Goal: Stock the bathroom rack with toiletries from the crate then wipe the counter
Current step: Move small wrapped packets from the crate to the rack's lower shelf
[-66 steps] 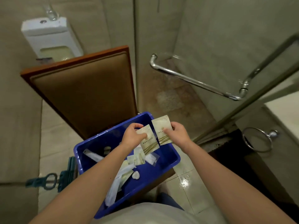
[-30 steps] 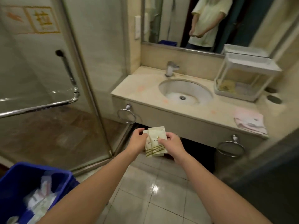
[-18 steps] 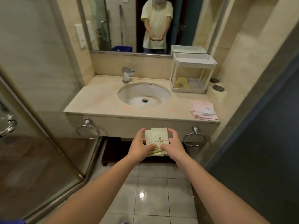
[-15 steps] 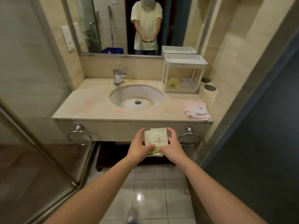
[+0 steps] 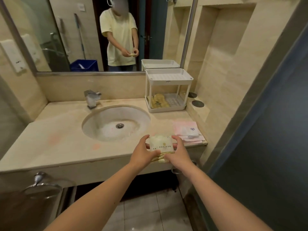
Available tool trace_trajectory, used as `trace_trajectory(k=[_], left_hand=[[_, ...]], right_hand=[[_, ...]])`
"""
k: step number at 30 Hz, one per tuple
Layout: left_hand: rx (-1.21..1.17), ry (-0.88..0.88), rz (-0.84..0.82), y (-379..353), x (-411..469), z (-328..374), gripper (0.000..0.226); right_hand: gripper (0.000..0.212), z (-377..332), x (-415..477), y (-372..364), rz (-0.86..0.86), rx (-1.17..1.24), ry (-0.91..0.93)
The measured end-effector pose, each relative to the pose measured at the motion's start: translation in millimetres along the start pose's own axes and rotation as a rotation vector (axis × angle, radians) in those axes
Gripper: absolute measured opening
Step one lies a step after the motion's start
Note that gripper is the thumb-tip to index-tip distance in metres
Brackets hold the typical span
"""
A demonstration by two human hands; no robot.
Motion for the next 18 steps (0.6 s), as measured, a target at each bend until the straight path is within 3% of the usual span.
trace_trajectory(k=[10, 18], left_hand=[[0.1, -0.064, -0.104, 3.3, 117.2, 18.5, 0.086], [0.149, -0.105, -0.139, -11.1, 176.7, 30.3, 0.073]], right_hand=[[0.081, -21.1, 105.1, 6.7, 0.107, 0.07, -0.046], [0.079, -25.9, 164.0, 23.8, 0.134, 0.091, -0.068]])
Point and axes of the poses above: each hand's wrist, its own x-axis towards the middle knuckle, its own y-axis out of the back of the hand, z = x × y, the point moved 6 cm from there along x, towards the middle knuckle, and after that the axes turned 4 degrees about -y, right-handed, at the moved point
